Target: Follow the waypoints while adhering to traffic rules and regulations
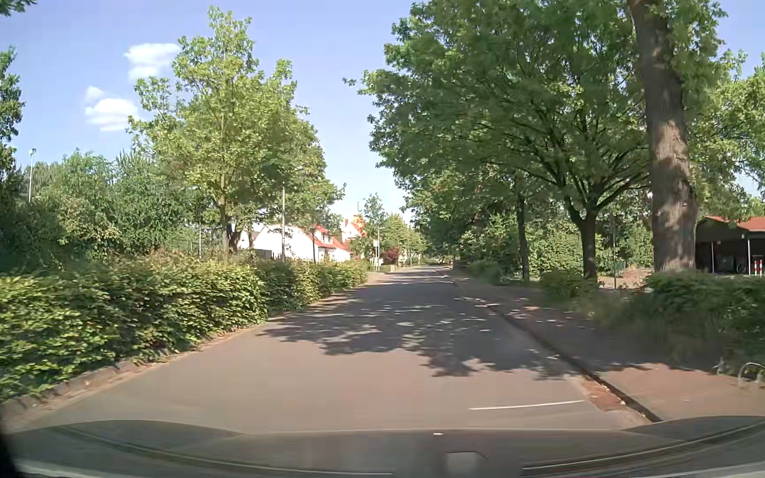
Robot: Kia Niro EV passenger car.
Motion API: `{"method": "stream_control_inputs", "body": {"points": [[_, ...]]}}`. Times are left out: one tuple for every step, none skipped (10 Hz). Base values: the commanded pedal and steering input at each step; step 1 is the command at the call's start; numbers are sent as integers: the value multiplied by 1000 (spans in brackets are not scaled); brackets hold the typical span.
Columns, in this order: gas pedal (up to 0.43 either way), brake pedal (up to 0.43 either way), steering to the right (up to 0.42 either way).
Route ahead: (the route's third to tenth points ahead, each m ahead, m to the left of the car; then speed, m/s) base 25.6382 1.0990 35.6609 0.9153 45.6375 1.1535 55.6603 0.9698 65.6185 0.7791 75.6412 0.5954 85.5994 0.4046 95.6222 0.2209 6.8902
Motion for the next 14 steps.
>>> {"method": "stream_control_inputs", "body": {"points": [[118, 6, 5], [118, 6, 5], [118, 6, 5], [118, 6, 5], [118, 6, 5], [118, 6, 5], [118, 6, 5], [118, 6, 6], [118, 6, 6], [118, 6, 5], [118, 6, 5], [130, 6, 4], [130, 6, 3], [138, 6, 3]]}}
